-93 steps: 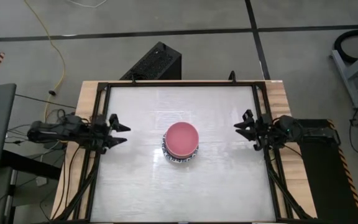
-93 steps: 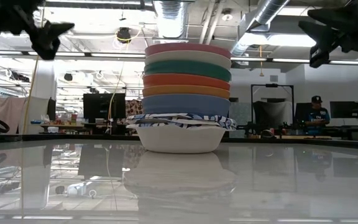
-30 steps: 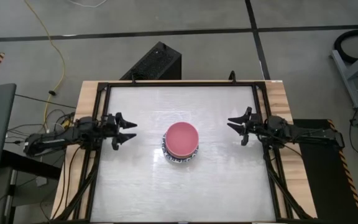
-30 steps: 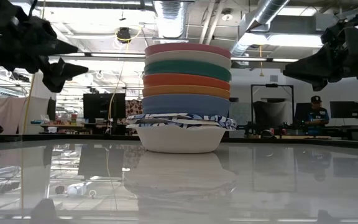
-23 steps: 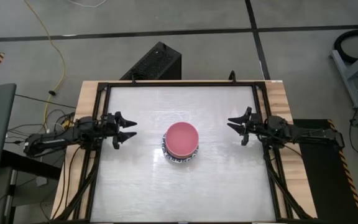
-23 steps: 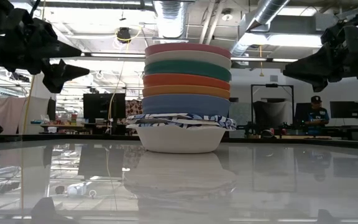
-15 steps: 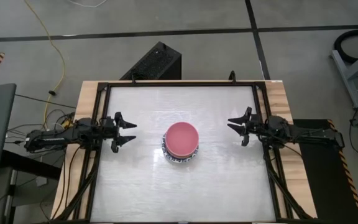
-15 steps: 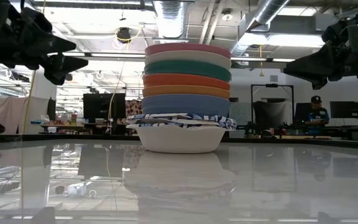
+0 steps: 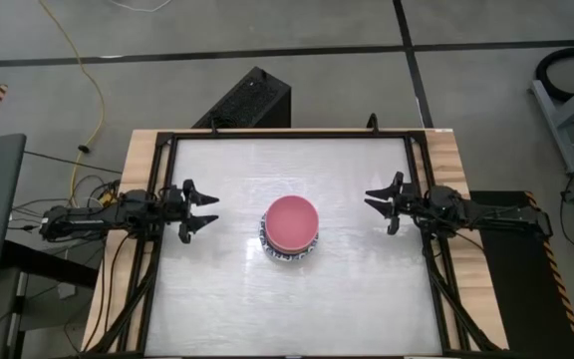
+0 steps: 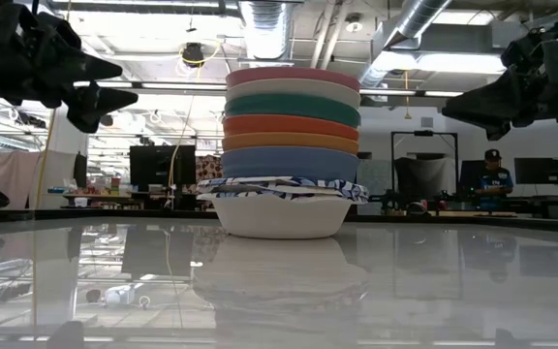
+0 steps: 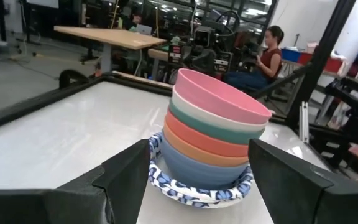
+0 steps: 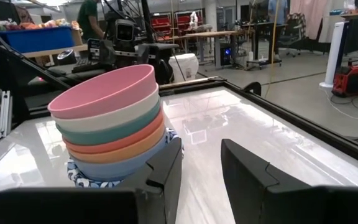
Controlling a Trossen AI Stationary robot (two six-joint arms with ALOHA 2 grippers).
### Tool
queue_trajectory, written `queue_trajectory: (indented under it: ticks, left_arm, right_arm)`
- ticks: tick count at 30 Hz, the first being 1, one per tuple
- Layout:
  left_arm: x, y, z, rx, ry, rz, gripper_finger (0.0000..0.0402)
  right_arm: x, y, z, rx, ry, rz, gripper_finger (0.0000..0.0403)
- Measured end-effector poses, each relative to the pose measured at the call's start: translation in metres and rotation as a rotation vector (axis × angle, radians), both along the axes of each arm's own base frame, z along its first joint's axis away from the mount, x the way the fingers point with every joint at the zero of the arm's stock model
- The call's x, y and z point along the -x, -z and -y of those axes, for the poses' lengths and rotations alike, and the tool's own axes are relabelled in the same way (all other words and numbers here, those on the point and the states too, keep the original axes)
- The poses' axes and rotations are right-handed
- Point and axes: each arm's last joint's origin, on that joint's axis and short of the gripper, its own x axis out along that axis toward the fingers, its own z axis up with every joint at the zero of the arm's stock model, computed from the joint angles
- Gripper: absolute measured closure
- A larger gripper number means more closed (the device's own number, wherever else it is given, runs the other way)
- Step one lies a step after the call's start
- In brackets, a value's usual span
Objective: Nest bowls inside each other
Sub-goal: Return to Home Position
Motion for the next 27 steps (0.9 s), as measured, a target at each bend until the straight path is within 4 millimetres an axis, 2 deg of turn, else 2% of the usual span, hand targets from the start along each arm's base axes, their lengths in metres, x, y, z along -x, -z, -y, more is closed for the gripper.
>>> queue_trajectory:
  ticks: [6,27]
  left_arm:
    - [-0.0003,0.0048,0.0,0.113,0.007,-0.038,0.0141]
    - [-0.0005,0.0053,0.0001,0.106,0.009,-0.044,0.0141]
  right_arm:
    - [0.0,0.0007,0.0,-0.012,-0.001,-0.005,0.0269]
    - [0.0,0.0016,0.0,-0.013,-0.001,-0.013,0.0269]
